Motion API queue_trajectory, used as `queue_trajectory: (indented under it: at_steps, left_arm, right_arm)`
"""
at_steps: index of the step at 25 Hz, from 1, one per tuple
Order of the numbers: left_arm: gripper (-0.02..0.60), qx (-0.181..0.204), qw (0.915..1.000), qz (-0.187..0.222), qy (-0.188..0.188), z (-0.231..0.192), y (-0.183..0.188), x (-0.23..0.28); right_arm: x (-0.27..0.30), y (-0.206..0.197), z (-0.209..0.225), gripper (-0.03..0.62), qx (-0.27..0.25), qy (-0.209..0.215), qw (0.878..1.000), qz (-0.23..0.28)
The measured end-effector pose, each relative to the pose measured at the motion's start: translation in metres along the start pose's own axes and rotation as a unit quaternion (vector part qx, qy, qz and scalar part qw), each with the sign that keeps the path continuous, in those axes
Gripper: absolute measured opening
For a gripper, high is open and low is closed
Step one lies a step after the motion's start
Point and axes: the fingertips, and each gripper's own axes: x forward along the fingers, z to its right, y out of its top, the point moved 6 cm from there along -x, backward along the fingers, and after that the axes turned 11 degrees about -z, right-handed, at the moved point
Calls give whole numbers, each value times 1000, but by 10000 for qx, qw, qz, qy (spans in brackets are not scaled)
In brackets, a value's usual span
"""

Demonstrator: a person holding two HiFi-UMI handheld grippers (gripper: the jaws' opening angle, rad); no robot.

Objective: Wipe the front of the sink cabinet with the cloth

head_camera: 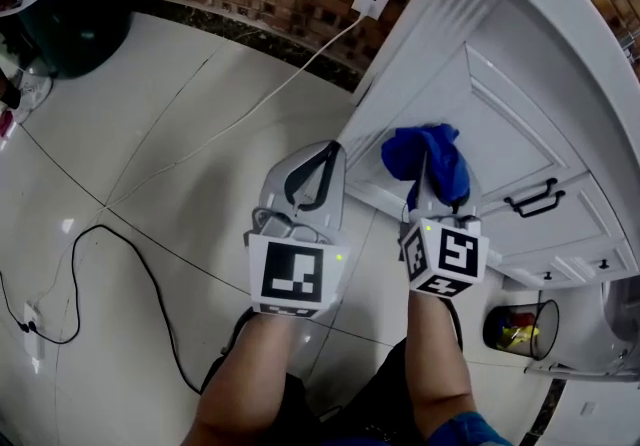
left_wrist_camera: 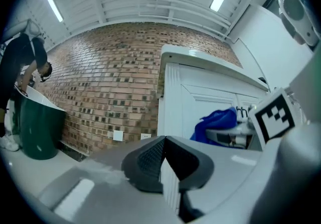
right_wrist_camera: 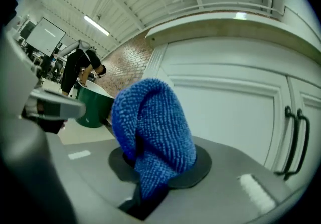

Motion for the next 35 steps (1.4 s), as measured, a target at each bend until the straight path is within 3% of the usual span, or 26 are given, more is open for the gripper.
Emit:
queue_trajectory:
  at_steps: [6, 12, 16, 19, 22, 26, 30, 35]
  left_arm:
    - [3, 23, 9997, -229, -85, 1, -7, 1]
    - [3, 148, 9991, -374, -141, 1, -10, 1]
    - [3, 181, 9987, -454, -161, 0, -13, 0]
    - [3, 176, 9985, -496, -131, -2, -15, -1]
    - [3, 161, 9989, -423, -116, -4, -13, -1]
    - [3, 329, 9990, -186, -235, 6, -6, 1]
    - [3, 576, 9977, 115, -353, 18, 7, -4]
    - [2, 618, 9957, 337, -600, 32, 17, -14]
  right_arm:
    - [27, -84, -28, 75, -110, 145, 9948, -1006]
    - [49, -148, -44, 75, -230, 313, 9807, -1916]
    - [58, -183, -47, 75, -303, 400, 9690, -2419]
    - [50, -185, -48, 75, -207, 515, 9646, -2578]
    - [30, -141, -42, 75, 98, 579, 9776, -2021]
    - [1, -31, -31, 75, 88, 566, 9973, -456]
    - [-29, 62, -21, 75, 355, 854, 9914, 928]
    - [-44, 122, -9, 64, 452, 970, 9787, 1755]
